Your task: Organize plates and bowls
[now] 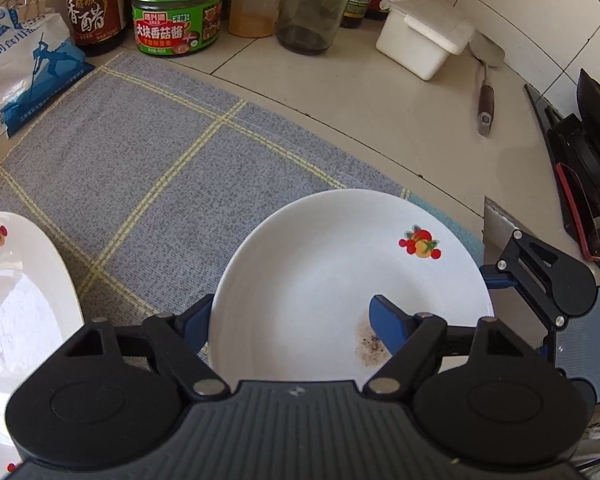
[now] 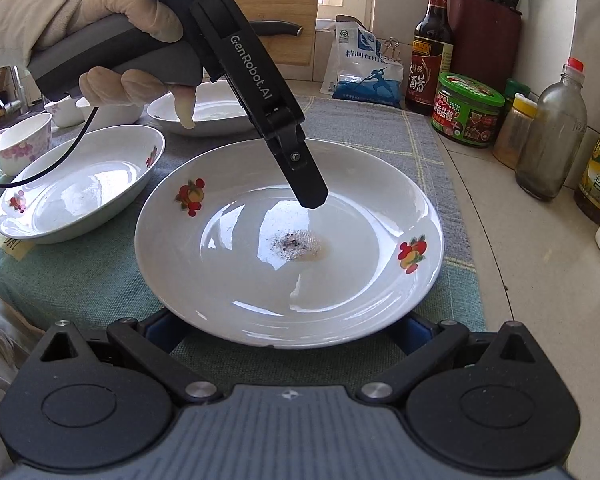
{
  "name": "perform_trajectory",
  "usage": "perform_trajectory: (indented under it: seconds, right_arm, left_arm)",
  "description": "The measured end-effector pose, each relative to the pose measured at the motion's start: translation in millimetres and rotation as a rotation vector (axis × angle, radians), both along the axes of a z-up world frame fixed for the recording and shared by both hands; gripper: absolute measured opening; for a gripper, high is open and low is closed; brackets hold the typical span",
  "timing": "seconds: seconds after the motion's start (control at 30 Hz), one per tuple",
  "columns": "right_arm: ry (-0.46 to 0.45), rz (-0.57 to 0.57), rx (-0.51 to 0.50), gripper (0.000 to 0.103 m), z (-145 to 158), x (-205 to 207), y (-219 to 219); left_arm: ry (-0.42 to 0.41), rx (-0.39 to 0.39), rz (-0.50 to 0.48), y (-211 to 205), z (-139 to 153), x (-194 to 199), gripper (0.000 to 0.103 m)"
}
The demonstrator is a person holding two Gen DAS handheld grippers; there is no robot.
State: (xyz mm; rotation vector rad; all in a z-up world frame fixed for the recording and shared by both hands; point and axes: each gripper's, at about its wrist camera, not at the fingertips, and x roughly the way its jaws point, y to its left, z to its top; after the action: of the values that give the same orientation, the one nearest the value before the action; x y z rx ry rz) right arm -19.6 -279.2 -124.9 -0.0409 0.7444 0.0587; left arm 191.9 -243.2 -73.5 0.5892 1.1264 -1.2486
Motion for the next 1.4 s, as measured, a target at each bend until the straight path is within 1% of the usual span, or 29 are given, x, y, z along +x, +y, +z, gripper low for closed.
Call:
perform_trajectory:
  seconds: [0.13, 0.27, 0.57, 0.67, 1.07, 1.23, 1.4]
  right_arm:
    - [0.007, 0.004, 0.000, 0.103, 0, 2, 0]
    - [0.021, 0.004, 0.000, 0.103, 1, 4, 1]
    - [0.054, 0.003, 0.011, 0.103, 2, 8, 1]
    - [0.055, 0.005, 0.016, 0.103, 6, 11, -1]
    - [0.053, 0.032, -0.057, 0.103, 25, 34, -17]
    - [0.045, 0.038, -0.070, 0.103, 26, 49, -29]
    - [0.044, 0.041, -0.076, 0.103, 25, 65, -42]
  left_arm:
    - [0.031, 0.025, -0.037, -4, -2, 6, 0.076]
    - [0.034, 0.044, -0.066, -7, -3, 6, 0.076]
    - [0.034, 0.043, -0.079, -6, 0, 6, 0.075]
    - [0.032, 0.028, -0.076, -5, 5, 7, 0.075]
    - [0.024, -0.039, -0.033, -16, 25, 29, 0.075]
    - [0.017, -0.053, -0.019, -26, 29, 42, 0.075]
    - [0.011, -0.062, -0.010, -39, 26, 57, 0.075]
